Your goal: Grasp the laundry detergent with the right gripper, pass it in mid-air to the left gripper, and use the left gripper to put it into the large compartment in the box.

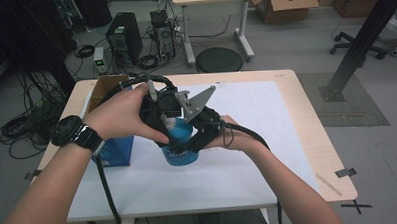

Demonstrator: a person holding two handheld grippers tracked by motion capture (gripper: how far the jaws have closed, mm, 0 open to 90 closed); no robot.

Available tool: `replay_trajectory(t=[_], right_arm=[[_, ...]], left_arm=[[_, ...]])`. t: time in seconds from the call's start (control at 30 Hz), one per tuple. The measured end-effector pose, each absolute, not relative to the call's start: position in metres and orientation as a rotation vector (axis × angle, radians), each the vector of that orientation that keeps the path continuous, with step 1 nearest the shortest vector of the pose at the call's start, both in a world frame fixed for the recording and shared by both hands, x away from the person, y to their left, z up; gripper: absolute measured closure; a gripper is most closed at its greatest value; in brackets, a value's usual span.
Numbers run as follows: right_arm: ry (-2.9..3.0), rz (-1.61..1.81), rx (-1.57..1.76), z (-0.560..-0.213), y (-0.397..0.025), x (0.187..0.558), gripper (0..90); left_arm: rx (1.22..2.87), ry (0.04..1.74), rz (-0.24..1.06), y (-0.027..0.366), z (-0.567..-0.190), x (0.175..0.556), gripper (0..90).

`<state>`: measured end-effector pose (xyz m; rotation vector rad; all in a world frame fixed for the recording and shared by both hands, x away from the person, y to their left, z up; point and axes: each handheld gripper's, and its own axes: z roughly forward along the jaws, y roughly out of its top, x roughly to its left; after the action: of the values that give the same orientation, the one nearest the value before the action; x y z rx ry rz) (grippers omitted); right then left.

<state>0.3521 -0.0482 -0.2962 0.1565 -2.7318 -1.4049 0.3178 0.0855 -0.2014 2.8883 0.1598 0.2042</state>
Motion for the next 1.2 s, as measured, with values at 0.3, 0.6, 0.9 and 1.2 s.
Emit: replay_trajectory(t=[0.3, 0.6, 0.9, 1.2], right_arm=[[-2.737, -1.402, 0.152, -0.297, -0.05, 0.352, 41.8], [-2.728, -1.406, 0.147, -0.298, -0.05, 0.353, 41.6], [-2.718, -1.395, 0.093, -0.297, -0.051, 0.356, 14.6], [-2.809, -1.297, -0.011, -0.302, -0.082, 0.373, 4.1]], left_arm=[[2.905, 0.163, 0.191, 0.084, -0.2, 0.319, 37.2], [2.902, 0.201, 0.189, 0.083, -0.2, 0.319, 37.8], [2.912, 0.278, 0.16, 0.084, -0.196, 0.324, 37.9], [2.896, 0.557, 0.213, 0.1, -0.175, 0.334, 38.0]])
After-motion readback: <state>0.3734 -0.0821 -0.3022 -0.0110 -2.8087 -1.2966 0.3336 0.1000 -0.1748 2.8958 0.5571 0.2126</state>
